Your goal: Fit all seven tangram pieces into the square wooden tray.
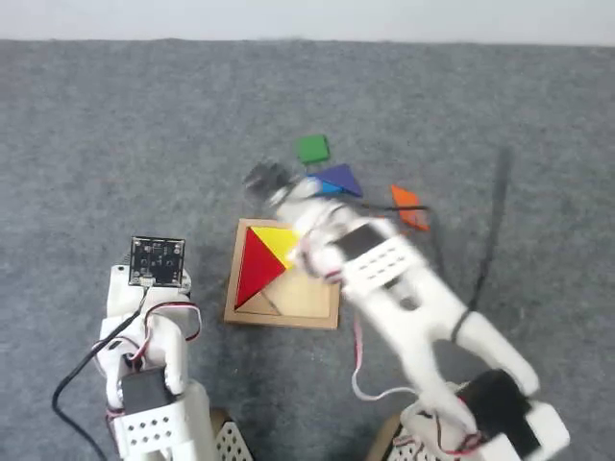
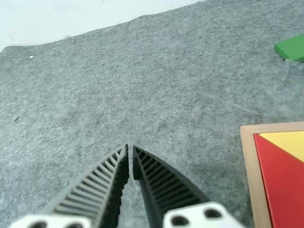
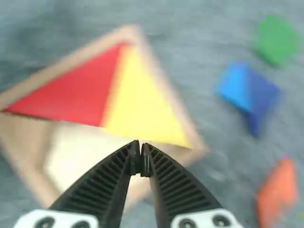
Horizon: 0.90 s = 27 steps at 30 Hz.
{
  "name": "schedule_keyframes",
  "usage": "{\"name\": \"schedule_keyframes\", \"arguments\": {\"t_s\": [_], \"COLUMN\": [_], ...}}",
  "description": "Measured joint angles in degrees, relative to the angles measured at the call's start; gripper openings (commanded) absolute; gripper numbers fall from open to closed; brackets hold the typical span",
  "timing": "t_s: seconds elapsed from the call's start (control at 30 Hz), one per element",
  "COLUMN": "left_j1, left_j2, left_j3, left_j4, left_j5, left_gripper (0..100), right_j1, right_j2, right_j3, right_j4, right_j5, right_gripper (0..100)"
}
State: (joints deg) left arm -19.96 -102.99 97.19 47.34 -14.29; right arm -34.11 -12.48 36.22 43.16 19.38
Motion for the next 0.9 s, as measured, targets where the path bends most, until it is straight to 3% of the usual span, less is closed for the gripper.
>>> {"name": "schedule_keyframes", "arguments": {"t_s": [0.27, 0.6, 0.9], "left_j1": [0.0, 0.0, 0.0], "left_j2": [0.0, 0.0, 0.0], "left_j3": [0.0, 0.0, 0.0], "left_j4": [0.0, 0.0, 0.0], "left_j5": [-0.4, -0.5, -0.5], "left_gripper": [1, 1, 1], "right_j1": [16.0, 19.2, 26.2], "right_j2": [3.7, 24.7, 33.9], "right_j3": [-4.2, -18.5, -32.1], "right_j4": [0.4, 2.5, 10.0], "right_j5": [-5.6, -5.9, -6.2], "right_gripper": [12.6, 5.8, 8.6]}}
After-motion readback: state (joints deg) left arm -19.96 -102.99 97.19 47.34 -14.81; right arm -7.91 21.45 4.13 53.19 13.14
